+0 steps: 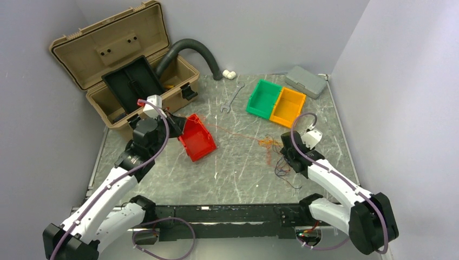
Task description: Untangle the cables
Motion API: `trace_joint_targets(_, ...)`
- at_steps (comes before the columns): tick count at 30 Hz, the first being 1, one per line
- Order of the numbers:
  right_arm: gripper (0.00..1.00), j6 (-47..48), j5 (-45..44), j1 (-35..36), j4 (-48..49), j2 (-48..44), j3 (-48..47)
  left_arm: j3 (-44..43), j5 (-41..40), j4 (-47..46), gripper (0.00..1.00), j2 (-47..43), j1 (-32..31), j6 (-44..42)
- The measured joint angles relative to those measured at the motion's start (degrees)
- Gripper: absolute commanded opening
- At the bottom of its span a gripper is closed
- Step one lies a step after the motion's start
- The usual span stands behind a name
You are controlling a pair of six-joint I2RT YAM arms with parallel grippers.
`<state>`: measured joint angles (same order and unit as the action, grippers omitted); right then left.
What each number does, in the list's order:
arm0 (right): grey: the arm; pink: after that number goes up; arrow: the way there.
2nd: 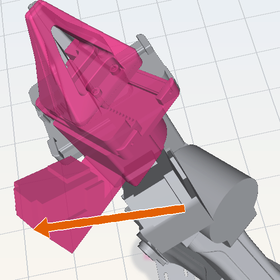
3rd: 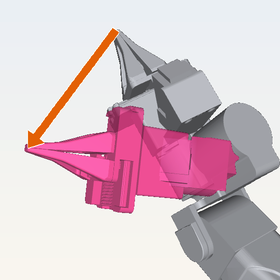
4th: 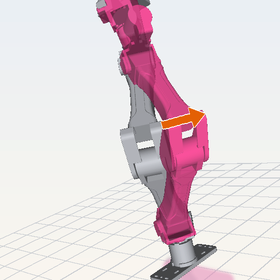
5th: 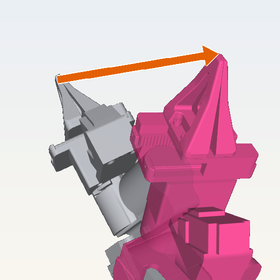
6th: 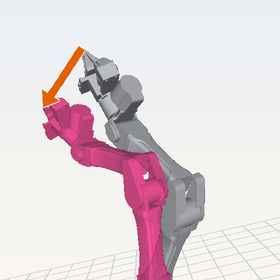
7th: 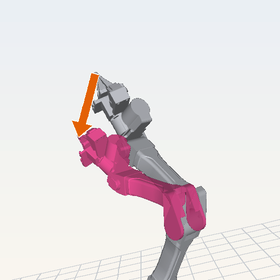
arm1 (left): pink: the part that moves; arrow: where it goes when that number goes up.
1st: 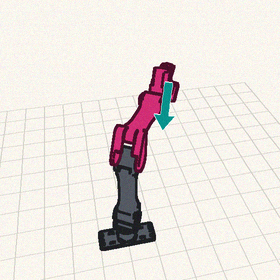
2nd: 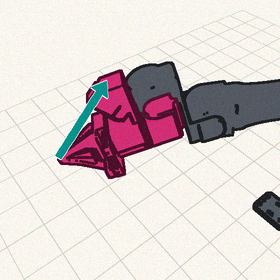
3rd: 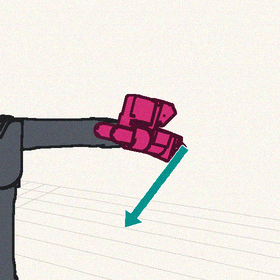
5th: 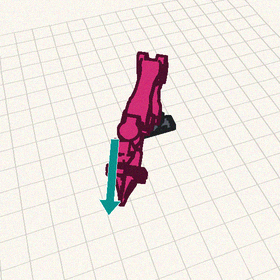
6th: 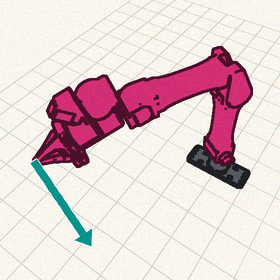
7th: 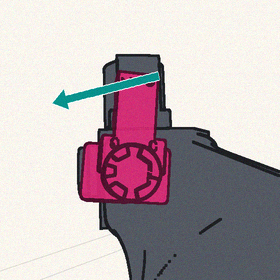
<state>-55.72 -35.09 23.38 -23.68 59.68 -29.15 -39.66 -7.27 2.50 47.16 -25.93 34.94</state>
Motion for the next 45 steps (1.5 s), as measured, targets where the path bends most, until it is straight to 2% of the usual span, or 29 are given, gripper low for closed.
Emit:
trace_joint_targets(3,0.67,5.9,3.3,0.0,1.2,-2.0,0.0,-2.6,2.4,1.6,0.00,1.6,0.0,-1.6)
trace_joint_targets(7,0.80,18.6,15.3,-0.1,6.6,-6.6,0.0,-8.8,10.9,3.3,0.00,6.4,0.1,-4.7)
trace_joint_targets(13,0.77,32.3,34.7,1.1,17.3,-11.7,0.5,-13.9,19.8,5.4,0.00,10.2,0.1,-7.4)
trace_joint_targets(17,0.75,37.8,40.6,5.7,21.3,-5.8,-1.5,-14.6,20.6,7.5,0.00,9.6,0.1,-8.4)
trace_joint_targets(22,0.72,42.4,42.7,13.4,28.7,5.0,-4.8,-17.0,20.6,10.6,0.00,9.2,0.1,-9.4)
trace_joint_targets(25,0.67,42.4,42.4,14.9,34.2,11.9,-5.5,-19.5,20.6,12.8,0.00,9.2,0.1,-9.9)
trace_joint_targets(29,0.51,38.5,34.4,14.9,36.1,20.1,-6.5,-23.5,20.2,15.7,0.00,9.1,0.2,-10.7)
trace_joint_targets(32,0.49,33.1,27.1,13.8,33.5,22.0,-6.4,-26.6,18.0,18.1,0.00,8.3,0.6,-12.5)
trace_joint_targets(36,0.49,25.8,24.9,7.3,33.6,17.9,-3.0,-29.0,11.3,21.6,0.00,4.8,1.5,-14.9)
trace_joint_targets(40,0.51,19.8,25.5,-2.3,33.9,8.5,4.7,-27.9,-0.3,23.2,0.00,-1.1,2.9,-15.3)
trace_joint_targets(45,0.51,15.8,23.4,-5.1,28.7,1.6,7.3,-24.0,-9.0,21.6,0.00,-9.4,3.6,-15.4)
